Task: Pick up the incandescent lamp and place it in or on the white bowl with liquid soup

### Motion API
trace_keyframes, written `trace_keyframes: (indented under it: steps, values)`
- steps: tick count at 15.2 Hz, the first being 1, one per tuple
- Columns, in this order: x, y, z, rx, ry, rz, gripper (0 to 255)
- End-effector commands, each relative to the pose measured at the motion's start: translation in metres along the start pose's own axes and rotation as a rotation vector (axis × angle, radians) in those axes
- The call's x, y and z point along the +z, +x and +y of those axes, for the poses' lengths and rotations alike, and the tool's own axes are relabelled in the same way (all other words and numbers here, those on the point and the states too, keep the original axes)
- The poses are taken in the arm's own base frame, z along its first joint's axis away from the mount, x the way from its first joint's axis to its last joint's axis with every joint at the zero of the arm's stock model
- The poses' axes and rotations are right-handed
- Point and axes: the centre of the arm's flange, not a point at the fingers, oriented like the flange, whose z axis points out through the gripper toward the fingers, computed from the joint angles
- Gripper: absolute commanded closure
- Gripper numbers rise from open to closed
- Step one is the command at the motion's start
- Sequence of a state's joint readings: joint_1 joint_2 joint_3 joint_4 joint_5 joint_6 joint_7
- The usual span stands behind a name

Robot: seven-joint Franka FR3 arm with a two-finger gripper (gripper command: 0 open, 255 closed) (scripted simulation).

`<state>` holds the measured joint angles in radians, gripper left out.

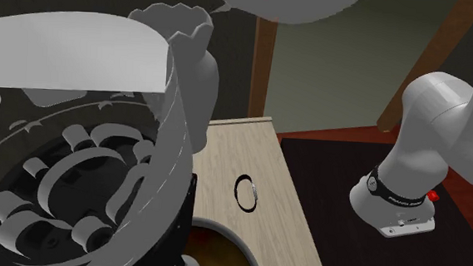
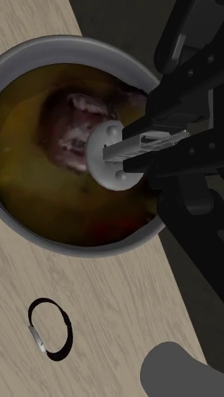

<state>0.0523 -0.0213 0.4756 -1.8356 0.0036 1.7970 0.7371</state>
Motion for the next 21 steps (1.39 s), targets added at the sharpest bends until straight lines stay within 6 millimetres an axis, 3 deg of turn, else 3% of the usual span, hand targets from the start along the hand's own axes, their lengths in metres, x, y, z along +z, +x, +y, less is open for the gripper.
trace_keyframes:
  steps: [1, 8, 9, 14, 18, 21]
  values:
    - [0.006, 0.001, 0.001, 0.0, 0.0, 0.0, 255]
    - [0.006, 0.001, 0.001, 0.0, 0.0, 0.0, 255]
    - [0.006, 0.001, 0.001, 0.0, 0.0, 0.0, 0]
    - [0.006, 0.001, 0.001, 0.0, 0.0, 0.0, 0]
    - [-0.044, 0.001, 0.001, 0.0, 0.0, 0.0, 0]
    - [-0.044, 0.001, 0.001, 0.0, 0.0, 0.0, 0]
